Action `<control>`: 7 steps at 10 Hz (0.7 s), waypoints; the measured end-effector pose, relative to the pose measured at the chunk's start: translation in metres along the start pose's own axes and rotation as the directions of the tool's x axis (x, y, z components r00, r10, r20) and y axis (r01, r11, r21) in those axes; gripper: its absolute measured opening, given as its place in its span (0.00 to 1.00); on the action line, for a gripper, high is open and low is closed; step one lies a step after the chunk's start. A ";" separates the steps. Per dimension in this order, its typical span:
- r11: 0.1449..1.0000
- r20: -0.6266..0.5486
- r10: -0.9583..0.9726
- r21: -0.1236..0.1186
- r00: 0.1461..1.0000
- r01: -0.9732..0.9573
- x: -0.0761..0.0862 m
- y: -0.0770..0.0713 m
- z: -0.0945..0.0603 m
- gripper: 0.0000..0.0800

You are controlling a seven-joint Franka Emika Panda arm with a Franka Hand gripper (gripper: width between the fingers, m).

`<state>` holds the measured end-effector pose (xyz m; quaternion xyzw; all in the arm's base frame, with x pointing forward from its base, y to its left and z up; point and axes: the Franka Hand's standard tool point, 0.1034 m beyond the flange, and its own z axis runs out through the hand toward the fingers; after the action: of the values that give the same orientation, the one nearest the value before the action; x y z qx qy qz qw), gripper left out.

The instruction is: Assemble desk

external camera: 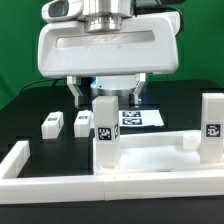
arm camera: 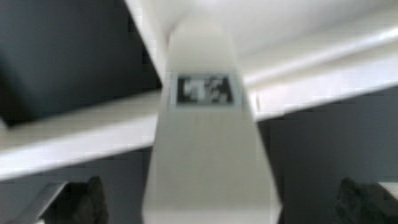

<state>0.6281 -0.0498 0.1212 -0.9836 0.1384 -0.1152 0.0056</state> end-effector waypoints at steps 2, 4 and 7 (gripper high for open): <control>1.000 0.123 0.006 0.008 0.992 -0.007 -0.003 0.001 0.004 0.81; 1.000 0.160 0.011 0.009 0.987 -0.013 0.001 0.002 0.005 0.81; 0.999 0.166 0.043 0.003 0.985 -0.044 0.000 0.004 0.006 0.64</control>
Offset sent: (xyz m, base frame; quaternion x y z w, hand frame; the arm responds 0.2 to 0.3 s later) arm 0.0040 -0.0025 -0.0029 -0.0029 -0.0336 0.0098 0.9994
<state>0.6281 -0.0542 0.1154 -0.9866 0.1583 -0.0333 0.0231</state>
